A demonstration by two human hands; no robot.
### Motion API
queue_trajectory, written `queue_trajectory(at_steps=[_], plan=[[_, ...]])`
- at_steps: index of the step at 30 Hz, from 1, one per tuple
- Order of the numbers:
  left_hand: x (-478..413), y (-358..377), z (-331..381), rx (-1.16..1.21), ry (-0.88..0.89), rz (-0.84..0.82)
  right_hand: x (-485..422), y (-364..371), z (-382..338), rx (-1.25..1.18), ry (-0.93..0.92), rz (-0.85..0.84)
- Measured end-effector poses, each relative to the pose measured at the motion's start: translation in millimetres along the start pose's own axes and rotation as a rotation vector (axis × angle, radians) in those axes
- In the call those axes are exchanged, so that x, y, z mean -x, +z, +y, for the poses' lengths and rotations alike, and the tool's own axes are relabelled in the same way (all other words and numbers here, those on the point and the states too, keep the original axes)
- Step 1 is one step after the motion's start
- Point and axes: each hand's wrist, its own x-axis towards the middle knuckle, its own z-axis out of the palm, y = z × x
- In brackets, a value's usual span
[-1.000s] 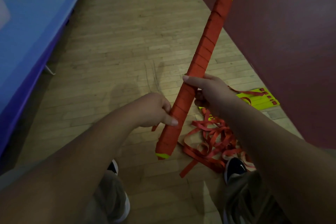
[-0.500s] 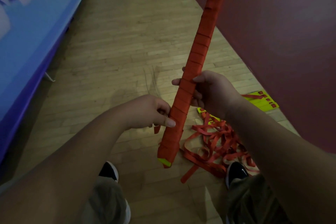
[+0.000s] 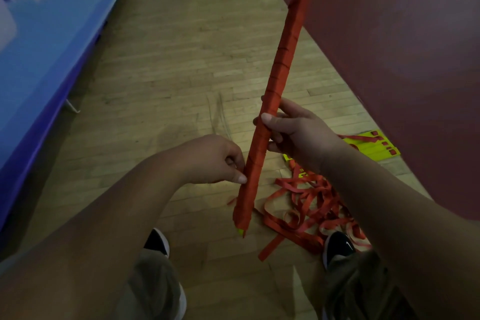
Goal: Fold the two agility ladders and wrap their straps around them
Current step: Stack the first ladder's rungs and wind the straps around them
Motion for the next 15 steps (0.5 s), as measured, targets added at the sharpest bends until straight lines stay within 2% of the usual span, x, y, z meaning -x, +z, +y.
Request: queue_trajectory(at_steps=[5,8,15], plan=[[3,0,6,-0.023,-0.013,-0.071,-2,3,5,0.023,-0.024,0.028],[6,-1,11,-0.066,-0.057,-0.119,-3,5,8,0.116,-0.052,0.055],[-4,14,7,-0.103,-0.076,-0.065,-1,9,14,0.262,-0.064,0.094]])
